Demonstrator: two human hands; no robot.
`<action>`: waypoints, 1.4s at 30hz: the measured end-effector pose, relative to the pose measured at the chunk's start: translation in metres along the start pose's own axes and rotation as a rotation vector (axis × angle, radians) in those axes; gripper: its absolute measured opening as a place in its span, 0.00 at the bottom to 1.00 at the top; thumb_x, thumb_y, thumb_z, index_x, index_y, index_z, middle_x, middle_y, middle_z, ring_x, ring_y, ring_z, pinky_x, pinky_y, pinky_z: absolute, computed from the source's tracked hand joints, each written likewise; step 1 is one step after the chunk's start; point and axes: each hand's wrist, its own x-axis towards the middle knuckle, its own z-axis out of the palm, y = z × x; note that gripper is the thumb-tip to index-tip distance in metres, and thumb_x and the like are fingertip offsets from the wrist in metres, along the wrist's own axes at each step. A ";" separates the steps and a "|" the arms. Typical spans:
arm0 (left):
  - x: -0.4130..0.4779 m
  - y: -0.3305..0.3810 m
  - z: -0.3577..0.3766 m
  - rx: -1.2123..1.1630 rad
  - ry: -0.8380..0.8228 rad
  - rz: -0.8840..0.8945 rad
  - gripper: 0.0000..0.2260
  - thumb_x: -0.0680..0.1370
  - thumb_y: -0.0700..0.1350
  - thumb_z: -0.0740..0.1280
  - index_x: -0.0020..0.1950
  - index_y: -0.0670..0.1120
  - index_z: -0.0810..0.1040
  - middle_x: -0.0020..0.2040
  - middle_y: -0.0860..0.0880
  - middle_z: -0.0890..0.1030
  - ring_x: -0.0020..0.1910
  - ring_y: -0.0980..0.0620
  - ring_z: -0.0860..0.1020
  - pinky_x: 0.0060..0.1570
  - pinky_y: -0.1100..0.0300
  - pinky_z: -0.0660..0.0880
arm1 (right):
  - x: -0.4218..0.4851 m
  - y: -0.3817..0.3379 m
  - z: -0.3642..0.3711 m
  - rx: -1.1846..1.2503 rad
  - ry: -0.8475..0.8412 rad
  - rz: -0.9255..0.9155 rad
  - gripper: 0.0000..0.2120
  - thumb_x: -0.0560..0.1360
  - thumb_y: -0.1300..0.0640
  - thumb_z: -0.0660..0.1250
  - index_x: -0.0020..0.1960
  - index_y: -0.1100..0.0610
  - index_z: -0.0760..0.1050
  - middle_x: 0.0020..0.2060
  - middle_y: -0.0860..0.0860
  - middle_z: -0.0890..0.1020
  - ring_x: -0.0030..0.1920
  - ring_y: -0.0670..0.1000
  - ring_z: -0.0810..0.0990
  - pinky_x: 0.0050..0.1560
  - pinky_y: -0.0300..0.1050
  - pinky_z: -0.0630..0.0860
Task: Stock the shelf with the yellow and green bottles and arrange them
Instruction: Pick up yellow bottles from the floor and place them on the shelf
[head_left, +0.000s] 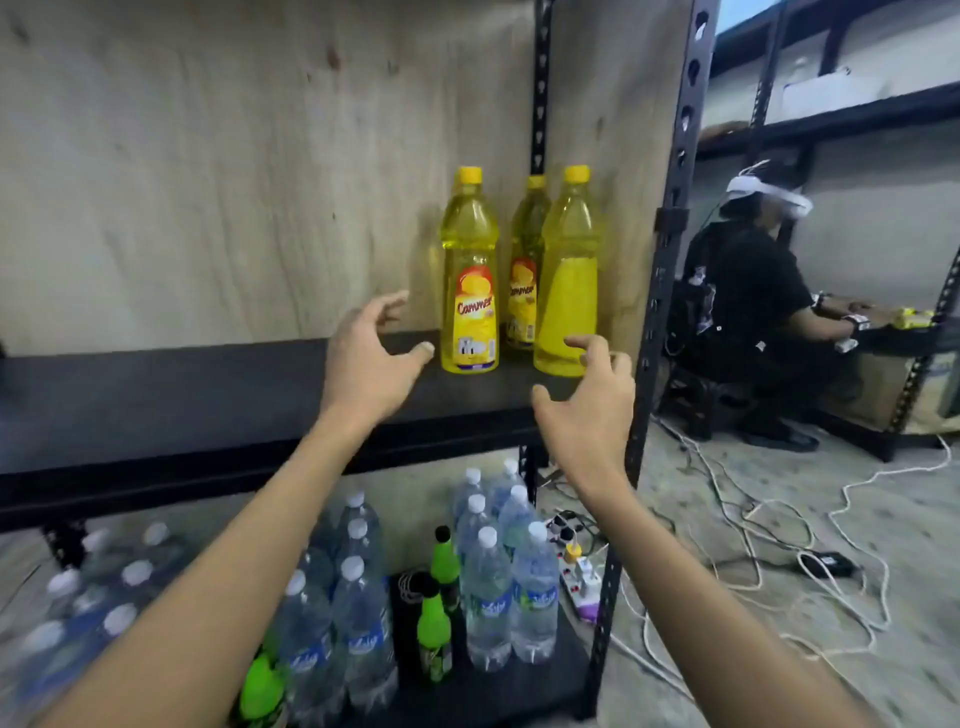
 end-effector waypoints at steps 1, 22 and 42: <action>-0.038 -0.007 -0.022 -0.012 0.101 0.081 0.22 0.72 0.45 0.75 0.64 0.55 0.77 0.59 0.54 0.80 0.59 0.57 0.77 0.62 0.60 0.73 | -0.036 0.006 -0.002 0.052 -0.028 -0.001 0.20 0.69 0.58 0.74 0.59 0.50 0.75 0.52 0.51 0.75 0.53 0.53 0.76 0.53 0.47 0.74; -0.419 -0.441 -0.100 0.803 -0.816 -0.974 0.61 0.61 0.62 0.79 0.81 0.44 0.44 0.77 0.37 0.60 0.75 0.37 0.61 0.70 0.47 0.65 | -0.479 0.230 0.154 -0.718 -1.456 0.712 0.54 0.65 0.43 0.79 0.79 0.51 0.50 0.72 0.59 0.69 0.72 0.61 0.69 0.69 0.55 0.70; -0.385 -0.376 -0.119 0.630 -0.798 -0.829 0.32 0.70 0.63 0.73 0.63 0.44 0.70 0.50 0.44 0.83 0.54 0.42 0.81 0.46 0.56 0.72 | -0.440 0.215 0.113 -0.608 -1.607 0.595 0.52 0.66 0.38 0.76 0.80 0.57 0.55 0.76 0.53 0.65 0.76 0.56 0.65 0.71 0.45 0.67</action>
